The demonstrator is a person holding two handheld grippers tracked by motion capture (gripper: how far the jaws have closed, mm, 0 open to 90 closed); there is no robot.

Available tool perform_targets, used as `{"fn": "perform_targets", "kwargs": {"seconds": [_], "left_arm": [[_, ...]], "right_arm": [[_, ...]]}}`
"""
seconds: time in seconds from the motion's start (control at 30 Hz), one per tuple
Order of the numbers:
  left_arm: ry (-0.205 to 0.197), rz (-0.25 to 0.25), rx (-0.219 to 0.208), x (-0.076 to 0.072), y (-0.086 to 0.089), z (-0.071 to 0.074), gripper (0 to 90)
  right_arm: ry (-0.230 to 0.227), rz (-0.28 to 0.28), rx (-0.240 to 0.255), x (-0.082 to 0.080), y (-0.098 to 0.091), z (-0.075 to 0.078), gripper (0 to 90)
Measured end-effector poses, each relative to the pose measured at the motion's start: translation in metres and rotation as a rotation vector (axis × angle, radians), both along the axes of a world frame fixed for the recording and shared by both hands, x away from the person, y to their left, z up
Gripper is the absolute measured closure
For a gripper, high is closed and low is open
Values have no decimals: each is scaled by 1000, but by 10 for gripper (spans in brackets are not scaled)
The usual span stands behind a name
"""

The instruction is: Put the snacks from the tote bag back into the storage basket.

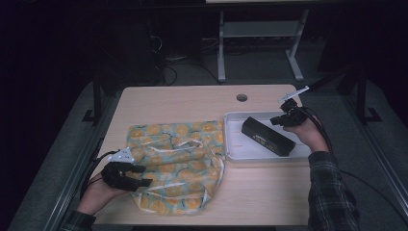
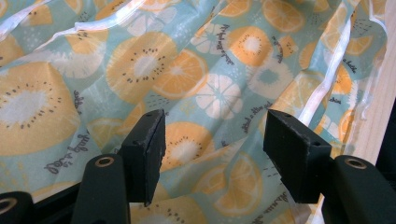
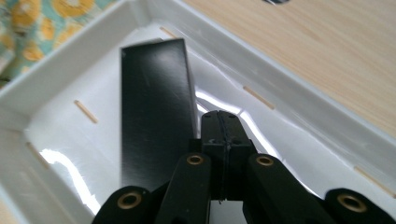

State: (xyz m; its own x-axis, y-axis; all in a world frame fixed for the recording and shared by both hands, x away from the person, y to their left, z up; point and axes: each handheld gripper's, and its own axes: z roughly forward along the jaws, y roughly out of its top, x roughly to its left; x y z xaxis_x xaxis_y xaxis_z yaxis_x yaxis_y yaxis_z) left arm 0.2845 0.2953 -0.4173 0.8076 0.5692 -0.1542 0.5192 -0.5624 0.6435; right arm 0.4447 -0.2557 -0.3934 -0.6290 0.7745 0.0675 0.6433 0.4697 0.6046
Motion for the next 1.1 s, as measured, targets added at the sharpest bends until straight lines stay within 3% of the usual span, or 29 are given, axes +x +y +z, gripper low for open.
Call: {"fn": "perform_targets", "kwargs": {"seconds": [0.13, 0.3, 1.1], "left_arm": [[0, -1, 2, 0, 0, 0, 386], [-1, -4, 2, 0, 0, 0, 387], [1, -7, 5, 0, 0, 1, 388]], "right_arm": [[19, -7, -15, 4, 1, -6, 894], [40, 22, -30, 5, 5, -13, 894], [91, 137, -75, -14, 17, -21, 894]]}}
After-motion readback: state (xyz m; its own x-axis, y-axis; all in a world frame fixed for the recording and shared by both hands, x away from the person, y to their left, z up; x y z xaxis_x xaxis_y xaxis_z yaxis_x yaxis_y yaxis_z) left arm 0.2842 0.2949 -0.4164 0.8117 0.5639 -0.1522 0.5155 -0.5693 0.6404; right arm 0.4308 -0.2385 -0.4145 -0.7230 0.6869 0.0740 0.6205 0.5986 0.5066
